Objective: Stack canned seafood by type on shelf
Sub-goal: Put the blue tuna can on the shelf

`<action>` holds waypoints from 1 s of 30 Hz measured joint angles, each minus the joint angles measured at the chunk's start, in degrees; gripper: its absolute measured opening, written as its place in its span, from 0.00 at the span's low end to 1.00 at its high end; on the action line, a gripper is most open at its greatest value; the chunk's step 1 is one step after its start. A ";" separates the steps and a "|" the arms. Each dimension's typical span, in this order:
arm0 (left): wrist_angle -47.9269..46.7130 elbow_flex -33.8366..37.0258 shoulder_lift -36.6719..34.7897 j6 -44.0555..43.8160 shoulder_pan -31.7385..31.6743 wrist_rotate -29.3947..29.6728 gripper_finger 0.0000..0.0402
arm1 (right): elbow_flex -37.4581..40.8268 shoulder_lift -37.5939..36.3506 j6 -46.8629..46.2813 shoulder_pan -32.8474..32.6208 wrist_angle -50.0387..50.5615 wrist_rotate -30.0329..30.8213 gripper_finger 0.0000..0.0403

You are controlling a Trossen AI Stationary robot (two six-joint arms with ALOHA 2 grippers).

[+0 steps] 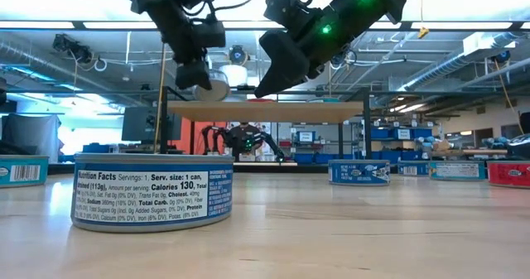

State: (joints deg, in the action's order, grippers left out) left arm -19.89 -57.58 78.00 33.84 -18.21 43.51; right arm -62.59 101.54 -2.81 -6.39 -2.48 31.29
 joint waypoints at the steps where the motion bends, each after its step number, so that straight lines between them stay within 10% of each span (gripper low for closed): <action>1: 0.09 -0.55 0.76 0.10 -0.27 -0.01 0.35 | 0.00 0.00 -0.01 0.00 0.02 0.00 0.06; 30: -10.34 -10.19 8.61 -2.60 -3.17 -3.80 0.40 | 0.00 0.00 -0.07 0.00 1.40 -0.92 0.06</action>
State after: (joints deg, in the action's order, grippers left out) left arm -30.23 -67.77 86.61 31.24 -21.39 39.70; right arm -62.59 101.54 -2.87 -6.39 -1.08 30.37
